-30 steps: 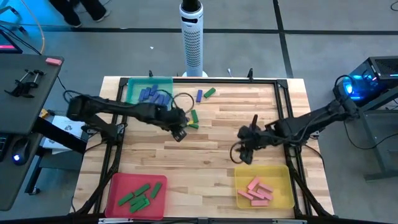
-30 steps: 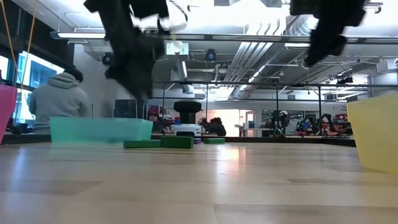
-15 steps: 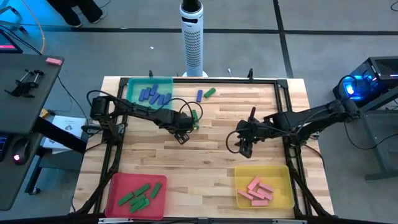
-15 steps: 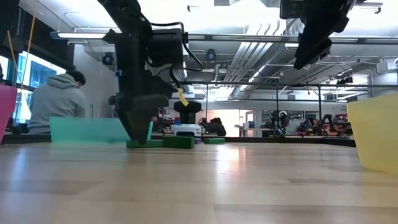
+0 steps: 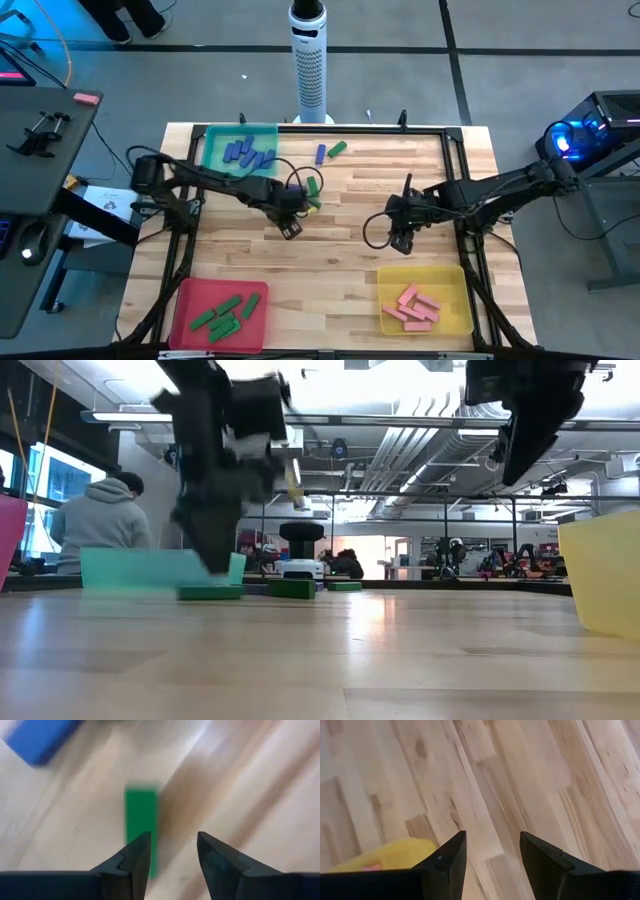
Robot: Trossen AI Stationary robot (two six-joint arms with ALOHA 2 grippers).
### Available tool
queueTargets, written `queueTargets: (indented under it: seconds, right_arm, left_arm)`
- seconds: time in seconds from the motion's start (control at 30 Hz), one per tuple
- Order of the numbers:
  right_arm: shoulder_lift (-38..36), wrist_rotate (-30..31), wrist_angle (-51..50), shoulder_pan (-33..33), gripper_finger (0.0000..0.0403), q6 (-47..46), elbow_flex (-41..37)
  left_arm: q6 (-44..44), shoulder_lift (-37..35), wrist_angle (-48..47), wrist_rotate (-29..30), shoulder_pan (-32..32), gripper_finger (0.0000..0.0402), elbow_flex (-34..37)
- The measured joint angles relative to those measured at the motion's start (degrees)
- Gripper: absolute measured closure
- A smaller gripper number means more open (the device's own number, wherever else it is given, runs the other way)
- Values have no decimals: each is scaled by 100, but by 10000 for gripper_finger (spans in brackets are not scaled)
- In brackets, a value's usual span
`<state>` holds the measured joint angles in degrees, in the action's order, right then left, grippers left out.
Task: Sort blocks
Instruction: Put the green block into the red bin
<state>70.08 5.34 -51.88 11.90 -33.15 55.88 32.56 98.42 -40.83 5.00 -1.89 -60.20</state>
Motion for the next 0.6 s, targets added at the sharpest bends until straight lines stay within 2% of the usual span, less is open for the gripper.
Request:
queueTargets:
  seconds: [0.13, 0.23, 0.47, 0.6]
  right_arm:
    - [0, 0, -161, 2, 243, -1, 0]
    - [0, 0, -146, 2, 243, -2, 0]
    - [0, -2, -141, 2, 243, -9, -2]
    - [2, 0, -101, 2, 243, -46, -2]
  left_arm:
    - [-40, -356, 48, 535, 124, 252, -33]
    - [-189, -355, 41, 758, 73, 232, -27]
    - [293, -76, -54, 255, -211, 142, 97]
    - [491, 66, 48, -58, -260, 122, 463]
